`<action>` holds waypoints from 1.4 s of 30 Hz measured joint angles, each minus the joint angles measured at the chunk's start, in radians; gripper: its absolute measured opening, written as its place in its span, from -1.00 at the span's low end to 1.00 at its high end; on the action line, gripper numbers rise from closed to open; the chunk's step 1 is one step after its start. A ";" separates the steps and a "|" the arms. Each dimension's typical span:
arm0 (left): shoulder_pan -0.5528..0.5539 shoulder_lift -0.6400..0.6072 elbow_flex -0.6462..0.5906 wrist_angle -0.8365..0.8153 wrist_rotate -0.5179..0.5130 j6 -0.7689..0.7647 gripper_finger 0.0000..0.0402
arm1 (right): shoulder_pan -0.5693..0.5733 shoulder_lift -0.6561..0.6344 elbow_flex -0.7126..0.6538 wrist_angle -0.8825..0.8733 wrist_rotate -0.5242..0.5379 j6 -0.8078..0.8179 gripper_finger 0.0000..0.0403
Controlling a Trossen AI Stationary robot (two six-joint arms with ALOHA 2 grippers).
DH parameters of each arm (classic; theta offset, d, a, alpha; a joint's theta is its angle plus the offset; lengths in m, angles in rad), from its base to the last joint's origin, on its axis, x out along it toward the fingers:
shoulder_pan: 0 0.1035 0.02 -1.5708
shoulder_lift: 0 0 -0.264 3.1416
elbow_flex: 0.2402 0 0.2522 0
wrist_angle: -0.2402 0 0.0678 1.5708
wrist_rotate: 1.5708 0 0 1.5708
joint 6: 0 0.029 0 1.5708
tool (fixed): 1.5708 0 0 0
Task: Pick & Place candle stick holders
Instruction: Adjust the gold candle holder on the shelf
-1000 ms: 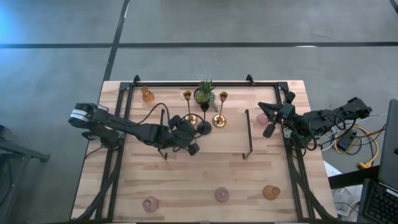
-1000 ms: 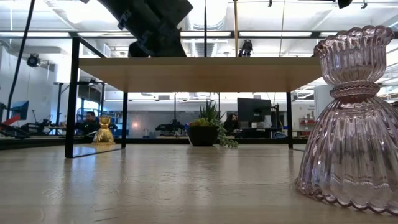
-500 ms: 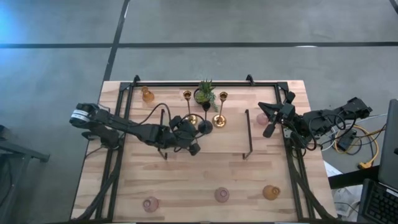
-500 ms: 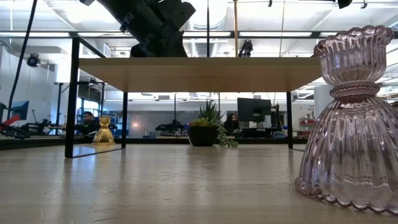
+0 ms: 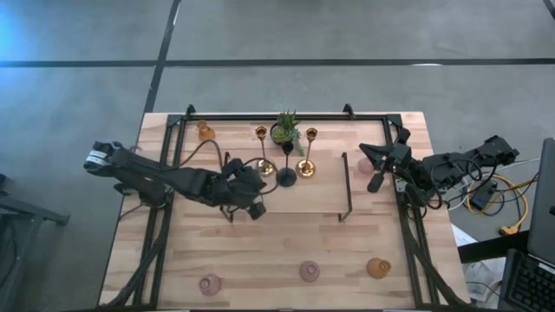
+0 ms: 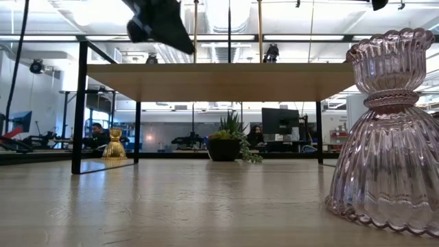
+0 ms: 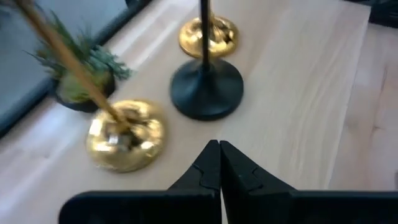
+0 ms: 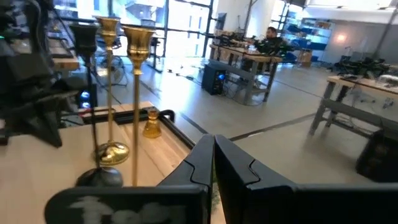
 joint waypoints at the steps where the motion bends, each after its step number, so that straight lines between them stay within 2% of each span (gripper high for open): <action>1: -0.006 -0.017 0.000 -0.011 -0.014 0.005 -1.00 | 0.000 0.000 0.000 -0.002 -0.024 0.006 -0.96; 6: -0.038 -0.122 -0.017 -0.077 -0.113 0.036 -1.00 | 0.000 0.002 0.000 -0.003 -0.198 0.029 -0.96; 10: -0.056 -0.227 -0.071 -0.079 -0.194 0.056 -0.99 | 0.000 0.022 0.000 0.000 -0.261 0.061 -0.96; 17: -0.055 -0.397 -0.216 0.001 -0.287 0.085 -0.99 | 0.000 0.132 0.000 0.062 -0.265 0.079 -0.96; 25: -0.055 -0.548 -0.385 0.208 -0.340 0.185 -0.98 | -0.002 0.251 0.000 0.233 -0.218 0.049 -0.96; 29: -0.055 -0.607 -0.448 0.273 -0.342 0.209 -0.98 | -0.008 0.295 -0.001 0.263 -0.201 0.071 -0.96; 36: -0.055 -0.672 -0.492 0.288 -0.343 0.215 -0.98 | -0.009 0.425 -0.006 0.334 -0.210 0.155 -0.96; 42: -0.054 -0.699 -0.498 0.291 -0.343 0.221 -0.98 | -0.039 0.529 -0.007 0.491 -0.200 0.125 -0.96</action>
